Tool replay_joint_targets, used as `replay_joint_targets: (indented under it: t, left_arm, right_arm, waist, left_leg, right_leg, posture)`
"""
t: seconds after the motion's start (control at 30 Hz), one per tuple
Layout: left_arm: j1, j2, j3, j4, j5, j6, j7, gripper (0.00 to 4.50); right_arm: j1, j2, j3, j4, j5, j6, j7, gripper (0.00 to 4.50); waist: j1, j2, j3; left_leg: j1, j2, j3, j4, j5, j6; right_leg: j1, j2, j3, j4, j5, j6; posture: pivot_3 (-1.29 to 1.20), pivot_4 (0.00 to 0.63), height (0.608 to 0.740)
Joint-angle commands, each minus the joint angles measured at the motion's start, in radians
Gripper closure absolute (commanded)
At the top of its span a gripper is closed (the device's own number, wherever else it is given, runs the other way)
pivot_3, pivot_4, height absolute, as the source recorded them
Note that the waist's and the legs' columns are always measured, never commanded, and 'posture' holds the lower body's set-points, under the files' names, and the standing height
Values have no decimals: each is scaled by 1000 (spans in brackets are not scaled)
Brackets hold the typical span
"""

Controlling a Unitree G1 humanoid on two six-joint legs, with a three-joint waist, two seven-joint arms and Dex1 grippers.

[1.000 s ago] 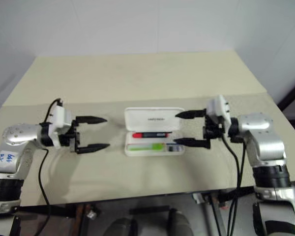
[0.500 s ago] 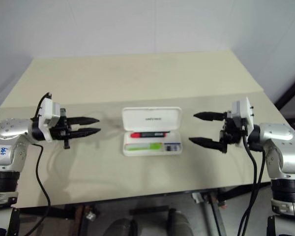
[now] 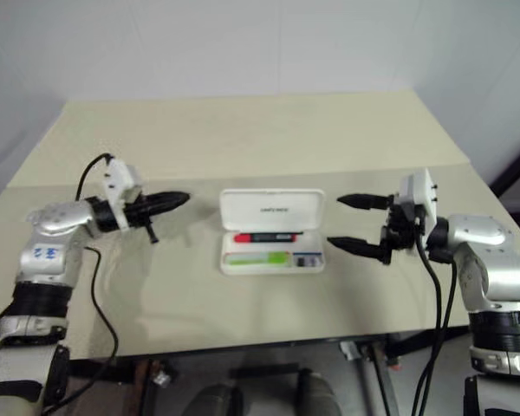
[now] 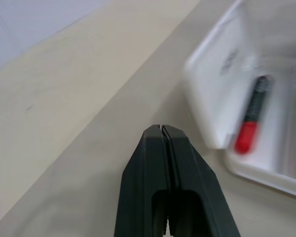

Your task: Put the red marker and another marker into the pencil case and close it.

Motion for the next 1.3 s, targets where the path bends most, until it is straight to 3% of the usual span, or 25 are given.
replay_joint_targets:
  t: [0.03,0.33,0.53,0.67,0.97,1.3]
  left_arm:
    - [-53,-33,-22,46,36,-44,36,4469]
    - [-106,-135,-47,137,15,-151,-41,4469]
    - [-36,-133,-54,21,-80,-157,-230,4469]
    - [24,-95,-116,-71,-51,-150,-314,4469]
    - [65,-114,-263,-137,94,-47,-231,4469]
    - [90,-119,-351,-192,147,109,-197,4469]
  right_arm:
    - [-18,-1,-11,-20,6,-14,-16,0]
    - [-2,18,-4,-53,12,-9,-46,0]
    - [13,21,-9,-66,19,-2,-56,0]
    - [19,25,-9,-72,21,-1,-64,0]
    - [42,52,-8,-107,23,1,-102,0]
    - [98,78,-6,-177,34,6,-155,0]
  waist:
    - [-1,0,0]
    - [5,0,0]
    - [7,0,0]
    - [8,0,0]
    - [12,0,0]
    - [12,0,-3]
  left_leg:
    - [0,0,0,0,0,0]
    - [0,0,0,0,0,0]
    - [0,0,1,0,0,0]
    - [0,1,1,0,0,0]
    - [0,0,0,1,0,0]
    - [2,0,-1,1,0,1]
  right_leg:
    - [0,0,0,0,0,0]
    - [0,0,0,-1,0,0]
    - [0,0,0,-1,0,0]
    - [0,0,0,-1,0,0]
    - [0,0,0,0,0,0]
    - [2,0,1,1,0,0]
  posture:
    - [0,150,740]
    - [0,150,740]
    - [0,150,740]
    - [0,150,740]
    - [0,150,740]
    - [0,150,740]
